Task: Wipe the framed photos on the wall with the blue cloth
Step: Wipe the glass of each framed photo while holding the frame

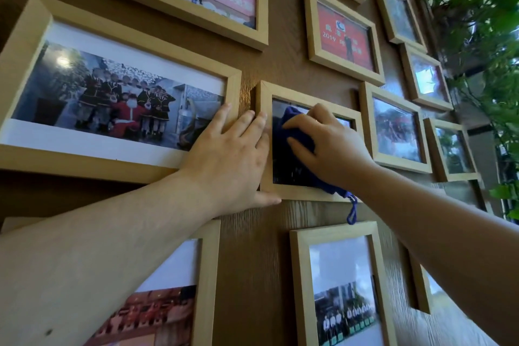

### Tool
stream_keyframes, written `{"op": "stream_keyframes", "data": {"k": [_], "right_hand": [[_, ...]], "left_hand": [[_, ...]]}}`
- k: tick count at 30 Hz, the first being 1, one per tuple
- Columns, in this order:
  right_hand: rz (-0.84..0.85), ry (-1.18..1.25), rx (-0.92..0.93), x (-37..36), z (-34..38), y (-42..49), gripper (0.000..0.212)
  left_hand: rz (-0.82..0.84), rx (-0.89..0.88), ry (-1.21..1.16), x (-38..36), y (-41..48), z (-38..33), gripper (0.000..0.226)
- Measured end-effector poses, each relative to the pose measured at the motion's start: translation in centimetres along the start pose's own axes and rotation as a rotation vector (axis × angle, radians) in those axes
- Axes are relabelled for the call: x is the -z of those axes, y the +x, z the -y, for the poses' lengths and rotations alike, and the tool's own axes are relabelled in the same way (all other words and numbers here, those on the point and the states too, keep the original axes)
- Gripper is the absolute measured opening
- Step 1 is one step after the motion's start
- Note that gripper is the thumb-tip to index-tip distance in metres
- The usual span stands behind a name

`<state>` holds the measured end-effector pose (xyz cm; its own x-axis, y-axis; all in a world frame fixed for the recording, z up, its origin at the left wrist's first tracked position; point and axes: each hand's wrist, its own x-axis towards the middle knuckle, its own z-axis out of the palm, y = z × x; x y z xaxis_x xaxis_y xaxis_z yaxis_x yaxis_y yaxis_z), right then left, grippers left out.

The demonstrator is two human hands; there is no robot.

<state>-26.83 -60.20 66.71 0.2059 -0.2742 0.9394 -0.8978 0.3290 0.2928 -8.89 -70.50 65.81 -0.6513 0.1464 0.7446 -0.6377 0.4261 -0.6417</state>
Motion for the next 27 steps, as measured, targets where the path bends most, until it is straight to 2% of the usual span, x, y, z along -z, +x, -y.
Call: {"op": "stream_keyframes", "data": {"k": [3,8,11,14,21,24,27], "right_hand": [[0.005,-0.062,-0.011,0.2,-1.1,-0.8,0.033],[0.053,-0.235,-0.306,0.0,-6.3,-3.2,0.029],[0.082,-0.238,-0.373,-0.2,-7.1,-3.8,0.029],[0.059,-0.179,-0.296,0.0,-5.0,-3.2,0.029],[0.037,-0.135,0.103,0.0,1.0,-2.0,0.032],[0.055,-0.134,0.087,-0.1,-0.9,-2.9,0.031],[0.085,-0.142,-0.031,-0.1,-4.0,-4.4,0.03]], "left_hand": [[0.011,-0.001,-0.006,0.1,0.1,-0.1,0.11],[0.025,0.003,-0.02,0.3,0.2,-0.2,0.112],[0.026,0.012,-0.016,0.4,0.2,-0.3,0.112],[0.025,0.022,-0.029,0.4,0.2,-0.4,0.112],[0.015,0.033,-0.02,0.4,0.2,-0.5,0.11],[0.025,0.038,-0.041,0.5,0.2,-0.5,0.111],[0.041,0.039,-0.045,0.6,0.2,-0.5,0.113]]}}
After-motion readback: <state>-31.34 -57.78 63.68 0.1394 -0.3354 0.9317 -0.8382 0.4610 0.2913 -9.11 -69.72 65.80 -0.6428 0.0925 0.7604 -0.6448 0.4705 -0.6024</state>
